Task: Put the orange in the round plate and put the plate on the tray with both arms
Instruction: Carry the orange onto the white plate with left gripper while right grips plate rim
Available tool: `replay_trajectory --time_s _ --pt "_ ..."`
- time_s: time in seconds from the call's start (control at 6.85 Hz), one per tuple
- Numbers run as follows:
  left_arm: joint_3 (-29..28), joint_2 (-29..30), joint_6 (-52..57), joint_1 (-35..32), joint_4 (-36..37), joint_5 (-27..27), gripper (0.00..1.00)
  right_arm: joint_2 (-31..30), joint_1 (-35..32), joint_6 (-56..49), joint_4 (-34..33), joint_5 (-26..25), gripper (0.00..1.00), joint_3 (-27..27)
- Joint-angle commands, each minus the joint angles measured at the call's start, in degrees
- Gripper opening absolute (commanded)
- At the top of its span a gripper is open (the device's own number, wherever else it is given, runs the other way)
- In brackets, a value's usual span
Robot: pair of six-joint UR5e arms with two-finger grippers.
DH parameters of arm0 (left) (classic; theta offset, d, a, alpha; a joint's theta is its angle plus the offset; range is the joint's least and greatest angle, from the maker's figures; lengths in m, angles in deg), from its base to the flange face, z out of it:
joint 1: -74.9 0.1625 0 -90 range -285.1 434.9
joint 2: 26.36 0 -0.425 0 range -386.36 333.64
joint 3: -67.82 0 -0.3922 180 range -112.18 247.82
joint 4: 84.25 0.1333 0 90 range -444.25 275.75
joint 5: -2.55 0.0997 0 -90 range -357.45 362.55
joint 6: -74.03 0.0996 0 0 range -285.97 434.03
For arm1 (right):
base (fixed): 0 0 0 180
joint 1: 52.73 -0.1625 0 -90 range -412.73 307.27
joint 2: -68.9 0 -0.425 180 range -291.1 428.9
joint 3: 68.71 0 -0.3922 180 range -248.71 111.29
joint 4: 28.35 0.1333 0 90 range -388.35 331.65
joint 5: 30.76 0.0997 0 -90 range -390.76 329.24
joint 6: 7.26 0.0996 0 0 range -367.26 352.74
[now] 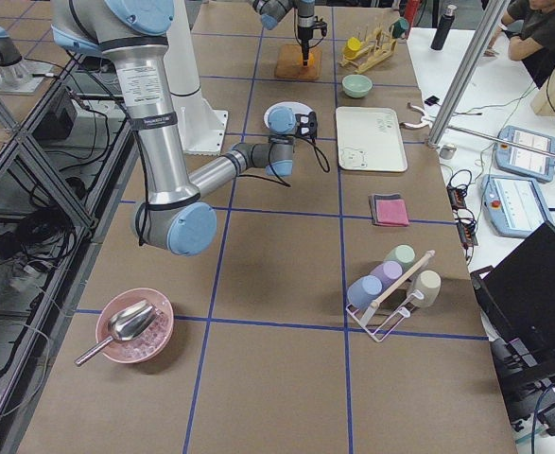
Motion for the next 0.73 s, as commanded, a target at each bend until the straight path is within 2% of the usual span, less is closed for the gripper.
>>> replay_trajectory --time_s 0.0,0.29,0.58 --pt "6.2 9.0 -4.6 1.2 12.8 0.4 0.71 2.5 4.1 1.7 5.8 -7.8 0.99 2.5" --pt "6.9 18.0 -16.9 9.8 15.7 3.9 0.72 5.6 6.8 2.0 10.4 -11.9 0.99 8.1" --pt "6.7 23.1 -19.9 15.7 19.2 8.1 0.72 6.6 8.2 2.0 15.9 -13.5 0.98 13.2"
